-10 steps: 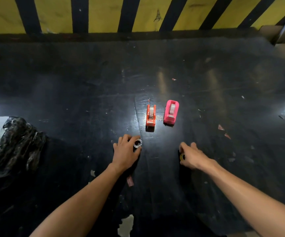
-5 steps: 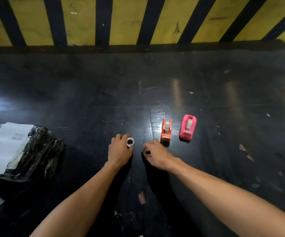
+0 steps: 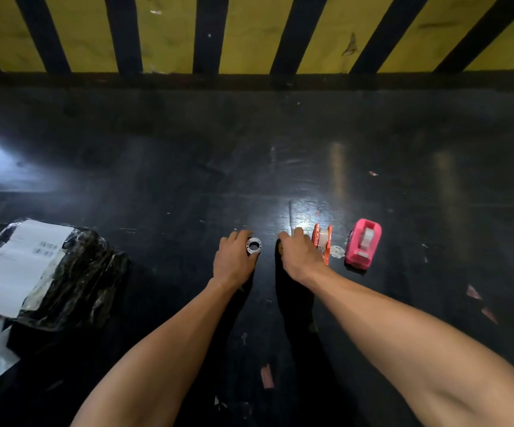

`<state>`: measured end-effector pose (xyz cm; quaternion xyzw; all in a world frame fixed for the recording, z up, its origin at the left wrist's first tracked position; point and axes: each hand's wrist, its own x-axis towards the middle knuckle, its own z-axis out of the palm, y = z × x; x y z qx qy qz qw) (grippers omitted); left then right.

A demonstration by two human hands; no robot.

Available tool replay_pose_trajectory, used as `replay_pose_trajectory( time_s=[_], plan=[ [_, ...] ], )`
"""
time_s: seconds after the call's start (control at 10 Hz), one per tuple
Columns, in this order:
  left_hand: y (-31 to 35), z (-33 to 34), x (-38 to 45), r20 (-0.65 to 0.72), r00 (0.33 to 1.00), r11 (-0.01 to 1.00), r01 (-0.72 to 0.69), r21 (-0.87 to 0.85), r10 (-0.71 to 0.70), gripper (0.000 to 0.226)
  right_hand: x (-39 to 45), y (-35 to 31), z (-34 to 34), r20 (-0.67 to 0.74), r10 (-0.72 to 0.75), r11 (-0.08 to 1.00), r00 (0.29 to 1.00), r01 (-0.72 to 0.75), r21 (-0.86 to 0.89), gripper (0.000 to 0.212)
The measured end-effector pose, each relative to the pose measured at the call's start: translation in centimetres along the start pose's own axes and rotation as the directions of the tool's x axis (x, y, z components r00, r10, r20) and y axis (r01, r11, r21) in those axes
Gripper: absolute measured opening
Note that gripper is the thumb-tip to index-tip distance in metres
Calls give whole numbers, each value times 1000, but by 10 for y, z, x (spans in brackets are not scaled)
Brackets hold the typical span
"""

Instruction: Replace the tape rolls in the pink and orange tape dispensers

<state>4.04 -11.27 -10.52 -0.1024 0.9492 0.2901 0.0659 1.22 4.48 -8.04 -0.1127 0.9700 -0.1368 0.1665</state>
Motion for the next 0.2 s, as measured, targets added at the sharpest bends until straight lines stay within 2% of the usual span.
replay_pose_trajectory(
  time_s=[0.1, 0.2],
  plan=[
    [-3, 6, -4, -12, 1000, 998, 12, -60, -13, 60, -8, 0, 2, -28, -10, 997, 1000, 12, 70, 58],
    [-7, 11, -14, -50, 998, 991, 29, -129, -36, 64, -34, -3, 7, -77, 7, 969, 997, 12, 246, 69]
  ],
)
